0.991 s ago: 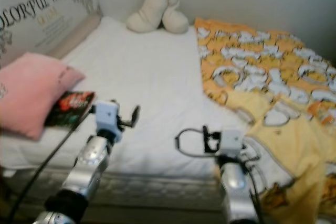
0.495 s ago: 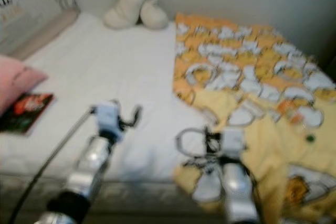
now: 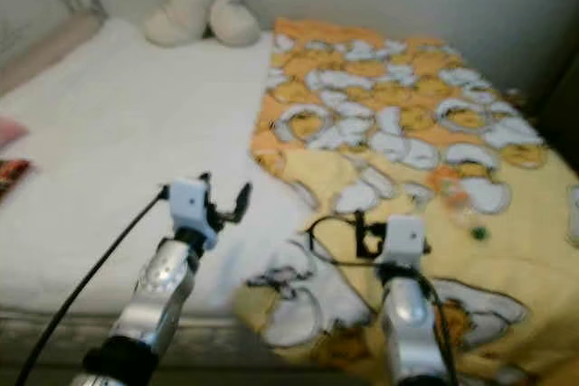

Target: Clean up the room

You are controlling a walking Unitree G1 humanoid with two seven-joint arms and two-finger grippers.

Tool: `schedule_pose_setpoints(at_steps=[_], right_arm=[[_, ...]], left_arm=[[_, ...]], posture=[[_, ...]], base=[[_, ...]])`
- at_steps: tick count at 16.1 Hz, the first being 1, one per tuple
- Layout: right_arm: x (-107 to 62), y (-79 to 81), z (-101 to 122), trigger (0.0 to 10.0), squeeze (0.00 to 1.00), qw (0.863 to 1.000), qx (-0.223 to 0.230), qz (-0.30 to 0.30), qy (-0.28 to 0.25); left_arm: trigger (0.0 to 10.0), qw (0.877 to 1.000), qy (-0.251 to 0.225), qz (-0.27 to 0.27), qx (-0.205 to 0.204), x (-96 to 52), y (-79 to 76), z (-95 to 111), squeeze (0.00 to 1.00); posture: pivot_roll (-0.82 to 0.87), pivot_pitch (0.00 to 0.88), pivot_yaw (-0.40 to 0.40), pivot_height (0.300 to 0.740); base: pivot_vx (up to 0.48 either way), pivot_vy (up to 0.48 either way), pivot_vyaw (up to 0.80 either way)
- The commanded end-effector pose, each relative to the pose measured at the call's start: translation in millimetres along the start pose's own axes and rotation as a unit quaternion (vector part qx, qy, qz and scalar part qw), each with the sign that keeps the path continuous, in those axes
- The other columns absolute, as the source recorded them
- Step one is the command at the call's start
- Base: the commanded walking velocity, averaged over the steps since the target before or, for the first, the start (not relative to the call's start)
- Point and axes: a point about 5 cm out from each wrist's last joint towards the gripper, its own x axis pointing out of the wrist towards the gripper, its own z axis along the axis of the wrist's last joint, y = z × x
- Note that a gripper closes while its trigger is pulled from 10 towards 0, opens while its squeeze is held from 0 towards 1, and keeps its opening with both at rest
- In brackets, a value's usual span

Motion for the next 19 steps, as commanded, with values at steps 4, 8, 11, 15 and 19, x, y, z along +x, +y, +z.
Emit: schedule_pose_setpoints(at_steps=[4, 8, 11, 15, 19], right_arm=[[-0.4, 8.7, -2, 10.0, 1.00, 1.000, 0.005, 0.009, 0.005], [-0.4, 9.5, -2, 10.0, 1.00, 1.000, 0.005, 0.010, 0.004], [-0.8, 10.1, -2, 10.0, 1.00, 1.000, 0.002, 0.013, 0.002], [-4.6, 0.7, -3, 10.0, 1.00, 1.000, -0.011, 0.008, 0.003], [-2.7, -0.8, 0, 10.0, 1.00, 1.000, -0.012, 0.004, -0.003]], left_arm=[[10.0, 1.000, 0.006, 0.006, 0.016, 3.4, 7.7, 3, 1.00], [10.0, 1.000, 0.011, 0.019, 0.015, 5.6, 9.0, 3, 1.00], [10.0, 0.999, 0.016, 0.034, 0.005, 7.7, 13.3, 2, 1.00], [10.0, 0.999, 0.020, 0.029, 0.001, 10.6, 9.4, 1, 1.00], [10.0, 1.000, 0.021, 0.020, -0.007, 16.2, 4.2, 2, 1.00]], posture=[[0.14, 0.000, -0.006, 0.740], [0.14, 0.000, -0.004, 0.740], [0.13, 0.000, -0.001, 0.740], [0.11, 0.000, 0.004, 0.740], [0.09, 0.000, 0.014, 0.740]], base=[[0.067, -0.414, 0.00], [0.280, -0.386, 0.00], [0.310, -0.363, 0.00], [0.335, -0.340, 0.00], [0.338, -0.337, 0.00]])
